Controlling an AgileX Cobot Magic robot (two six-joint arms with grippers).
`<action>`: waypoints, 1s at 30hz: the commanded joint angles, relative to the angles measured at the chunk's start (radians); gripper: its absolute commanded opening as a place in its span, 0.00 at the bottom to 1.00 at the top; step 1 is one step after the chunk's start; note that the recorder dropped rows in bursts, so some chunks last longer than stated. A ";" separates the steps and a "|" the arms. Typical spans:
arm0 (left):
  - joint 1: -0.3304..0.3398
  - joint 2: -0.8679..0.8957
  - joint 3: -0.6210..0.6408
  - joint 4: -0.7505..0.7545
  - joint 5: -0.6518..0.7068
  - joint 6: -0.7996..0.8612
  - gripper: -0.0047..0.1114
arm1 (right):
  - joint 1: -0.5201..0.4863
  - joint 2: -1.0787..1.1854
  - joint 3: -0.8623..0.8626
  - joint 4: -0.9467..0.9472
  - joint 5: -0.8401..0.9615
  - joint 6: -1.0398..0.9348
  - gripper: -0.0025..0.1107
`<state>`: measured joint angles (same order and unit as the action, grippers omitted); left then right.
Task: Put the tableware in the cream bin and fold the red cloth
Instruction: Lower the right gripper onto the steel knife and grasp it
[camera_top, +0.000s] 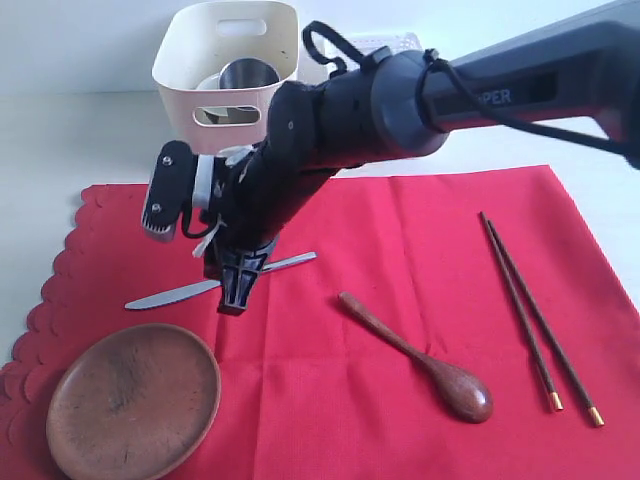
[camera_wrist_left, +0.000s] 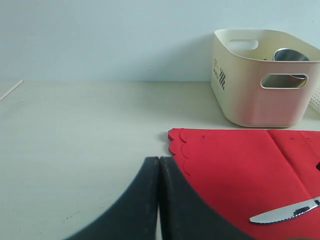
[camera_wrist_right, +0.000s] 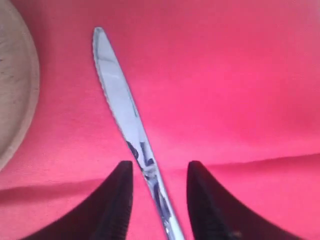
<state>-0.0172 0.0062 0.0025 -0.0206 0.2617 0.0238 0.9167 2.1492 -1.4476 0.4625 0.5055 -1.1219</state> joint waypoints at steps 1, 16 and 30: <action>-0.005 -0.006 -0.003 0.001 -0.006 -0.002 0.06 | 0.026 0.031 -0.005 -0.035 -0.012 0.004 0.40; -0.005 -0.006 -0.003 0.001 -0.006 -0.002 0.06 | 0.022 0.140 -0.107 -0.128 0.114 0.071 0.40; -0.005 -0.006 -0.003 0.001 -0.006 -0.002 0.06 | 0.022 0.118 -0.107 -0.178 0.188 0.091 0.02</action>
<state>-0.0172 0.0062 0.0025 -0.0206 0.2617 0.0238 0.9417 2.2678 -1.5622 0.3215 0.6421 -1.0472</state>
